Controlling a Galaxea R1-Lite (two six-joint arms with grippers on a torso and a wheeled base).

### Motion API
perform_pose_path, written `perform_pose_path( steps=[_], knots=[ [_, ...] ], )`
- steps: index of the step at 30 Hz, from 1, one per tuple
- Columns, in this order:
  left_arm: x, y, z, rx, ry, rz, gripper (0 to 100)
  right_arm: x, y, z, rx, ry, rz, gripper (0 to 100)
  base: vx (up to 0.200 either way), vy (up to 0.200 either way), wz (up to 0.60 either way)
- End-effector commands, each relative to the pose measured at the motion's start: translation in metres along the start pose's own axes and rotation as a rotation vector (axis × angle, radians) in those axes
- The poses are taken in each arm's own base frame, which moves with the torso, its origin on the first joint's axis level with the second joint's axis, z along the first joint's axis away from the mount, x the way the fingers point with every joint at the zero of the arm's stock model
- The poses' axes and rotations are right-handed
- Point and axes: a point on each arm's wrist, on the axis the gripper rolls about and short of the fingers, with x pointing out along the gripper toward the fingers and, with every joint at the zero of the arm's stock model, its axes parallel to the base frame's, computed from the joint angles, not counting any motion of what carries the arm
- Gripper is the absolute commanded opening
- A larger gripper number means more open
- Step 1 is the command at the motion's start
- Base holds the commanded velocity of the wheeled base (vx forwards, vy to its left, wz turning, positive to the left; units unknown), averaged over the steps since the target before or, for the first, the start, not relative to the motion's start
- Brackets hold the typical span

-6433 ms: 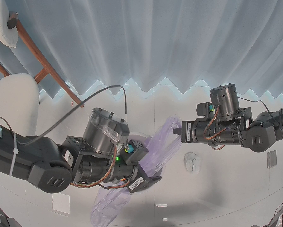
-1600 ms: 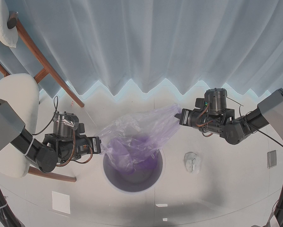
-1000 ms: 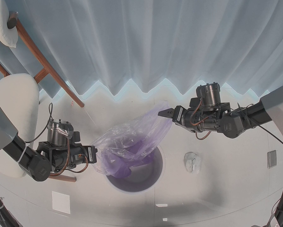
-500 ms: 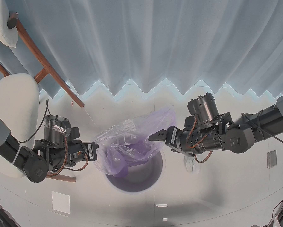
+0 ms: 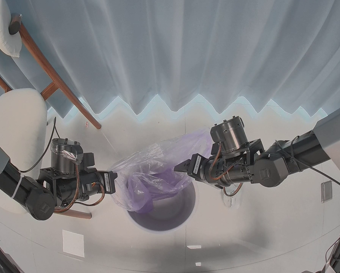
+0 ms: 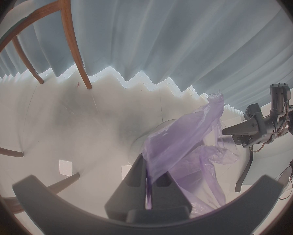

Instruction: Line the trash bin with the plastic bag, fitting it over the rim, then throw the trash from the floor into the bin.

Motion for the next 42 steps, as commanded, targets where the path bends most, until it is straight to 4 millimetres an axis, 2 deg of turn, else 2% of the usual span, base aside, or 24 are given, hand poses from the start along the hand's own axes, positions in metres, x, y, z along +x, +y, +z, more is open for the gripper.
perform_pose_path(
  steps=[1,4,5,7,8,11,13,14,17,24,28,34,42],
  knots=[
    [-0.001,0.003,0.000,-0.003,-0.002,0.006,0,0.012,-0.006,-0.004,-0.001,0.007,-0.035,0,0.000,0.000,0.00],
    [-0.004,0.004,-0.005,-0.002,0.015,0.012,0,-0.003,-0.001,-0.002,-0.012,-0.006,-0.022,0,0.000,0.000,0.00],
    [-0.007,0.006,-0.013,0.006,0.043,0.020,0,-0.018,0.001,-0.002,-0.025,-0.014,-0.011,0,0.000,0.000,0.00],
    [-0.010,0.007,-0.018,0.013,0.058,0.024,0,-0.024,0.000,-0.004,-0.040,-0.012,-0.011,0,0.000,0.000,0.00],
    [-0.018,0.010,-0.028,0.029,0.090,0.029,0,-0.035,-0.006,-0.012,-0.085,0.004,-0.024,0,0.000,0.000,0.00],
    [-0.028,0.011,-0.046,0.032,0.147,0.036,0,-0.044,-0.021,-0.029,-0.154,0.050,-0.058,0,0.000,0.000,0.00],
    [-0.033,0.014,-0.057,0.029,0.189,0.045,0,-0.043,-0.029,-0.040,-0.185,0.088,-0.083,0,0.000,0.000,0.00],
    [-0.037,0.017,-0.069,0.025,0.236,0.059,0,-0.040,-0.036,-0.050,-0.202,0.119,-0.101,0,0.000,0.000,0.00],
    [-0.041,0.022,-0.081,0.015,0.285,0.082,0,-0.032,-0.046,-0.058,-0.200,0.124,-0.103,0,0.000,0.000,0.00],
    [-0.049,0.028,-0.098,0.004,0.356,0.113,0,-0.030,-0.066,-0.073,-0.260,0.127,-0.108,0,0.000,0.000,0.00],
    [-0.047,0.029,-0.104,0.005,0.389,0.119,0,-0.026,-0.073,-0.080,-0.297,0.155,-0.123,0,0.000,0.000,0.00],
    [-0.026,0.033,-0.117,0.016,0.412,0.131,0,-0.011,-0.086,-0.086,-0.312,0.171,-0.146,0,0.000,0.000,0.00],
    [0.003,0.042,-0.129,0.019,0.354,0.156,0,0.004,-0.100,-0.081,-0.305,0.181,-0.183,0,0.000,0.000,0.00]
  ],
)
